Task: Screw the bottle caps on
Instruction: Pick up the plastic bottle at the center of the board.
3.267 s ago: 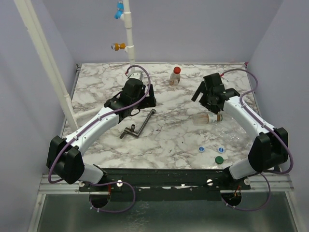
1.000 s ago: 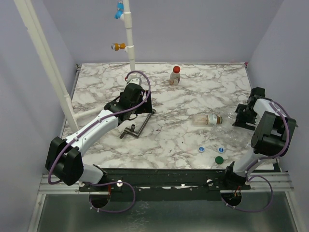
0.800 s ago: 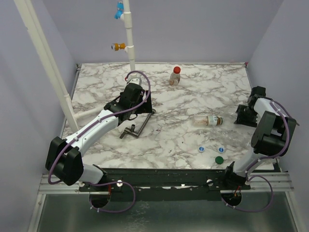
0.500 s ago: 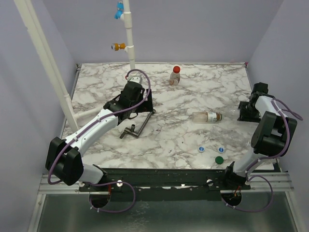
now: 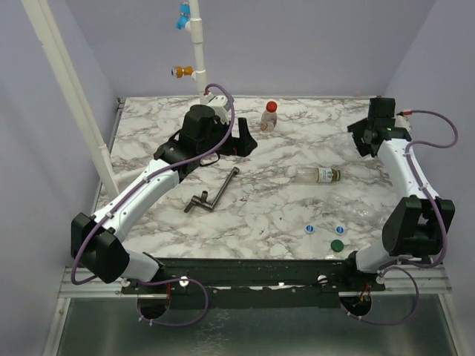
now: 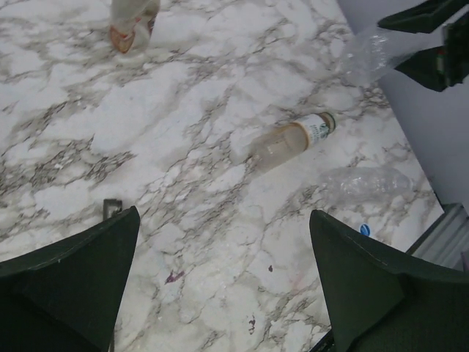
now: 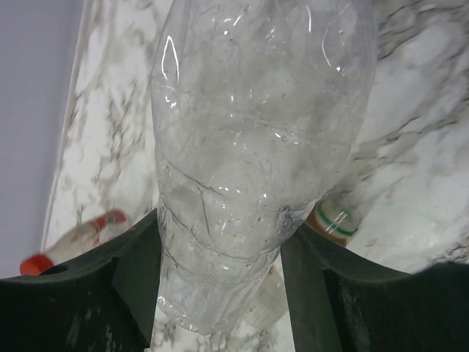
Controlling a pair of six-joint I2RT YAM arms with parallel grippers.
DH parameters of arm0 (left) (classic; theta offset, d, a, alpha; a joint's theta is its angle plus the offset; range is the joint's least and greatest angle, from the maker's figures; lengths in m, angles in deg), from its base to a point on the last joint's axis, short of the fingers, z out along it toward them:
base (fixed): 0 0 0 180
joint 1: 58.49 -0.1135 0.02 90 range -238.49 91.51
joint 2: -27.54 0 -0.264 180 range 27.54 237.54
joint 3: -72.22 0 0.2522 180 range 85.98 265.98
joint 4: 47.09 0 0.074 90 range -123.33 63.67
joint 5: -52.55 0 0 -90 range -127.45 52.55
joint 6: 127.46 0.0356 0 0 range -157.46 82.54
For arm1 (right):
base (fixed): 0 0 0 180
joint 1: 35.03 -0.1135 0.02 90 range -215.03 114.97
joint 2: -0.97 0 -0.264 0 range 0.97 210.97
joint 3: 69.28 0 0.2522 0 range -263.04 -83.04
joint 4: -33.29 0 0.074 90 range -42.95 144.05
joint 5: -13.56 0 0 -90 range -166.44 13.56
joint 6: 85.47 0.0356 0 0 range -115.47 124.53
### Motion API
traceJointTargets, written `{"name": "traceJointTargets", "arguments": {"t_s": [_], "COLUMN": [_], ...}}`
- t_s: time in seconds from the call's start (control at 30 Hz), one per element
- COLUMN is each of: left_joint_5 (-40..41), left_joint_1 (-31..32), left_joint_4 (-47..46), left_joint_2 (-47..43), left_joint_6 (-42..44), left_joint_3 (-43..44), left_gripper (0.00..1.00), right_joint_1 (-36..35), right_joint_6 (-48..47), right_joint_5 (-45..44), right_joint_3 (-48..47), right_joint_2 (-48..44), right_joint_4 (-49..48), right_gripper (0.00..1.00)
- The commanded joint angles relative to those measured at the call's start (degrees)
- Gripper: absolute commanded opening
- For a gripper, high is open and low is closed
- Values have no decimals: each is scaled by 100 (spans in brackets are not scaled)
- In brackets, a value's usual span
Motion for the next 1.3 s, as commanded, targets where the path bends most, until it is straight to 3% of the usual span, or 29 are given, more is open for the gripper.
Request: {"name": "traceJointTargets", "arguments": {"t_s": [0.0, 0.2, 0.43, 1.07, 1.17, 1.2, 1.27], "left_joint_5": [-851, -1626, -2153, -2070, -1989, -1908, -1776], "left_joint_1": [-10, 78, 349, 350, 350, 348, 346], "left_joint_4": [-716, -1794, -2028, -2141, -2236, -2286, -2433], "left_joint_2": [87, 122, 498, 368, 357, 337, 311], "left_joint_6": [501, 809, 708, 346, 243, 194, 91], "left_joint_3": [176, -283, -318, -799, -834, -873, -983], "left_gripper": [99, 99, 99, 99, 92, 86, 65], "right_joint_1": [-972, -2217, -3313, -4089, -4121, -4121, -4129], "right_joint_6": [-713, -951, -903, -1000, -1065, -1102, -1156], "right_joint_5": [-293, 312, 879, 1848, 1938, 1970, 1978], "right_joint_3": [-143, 40, 75, -618, -584, -582, -582], "right_joint_2": [-300, -612, -809, -402, -410, -418, -435], "right_joint_4": [-8, 35, -269, -579, -634, -641, -640], "right_gripper": [39, 39, 39, 39, 39, 39, 42]}}
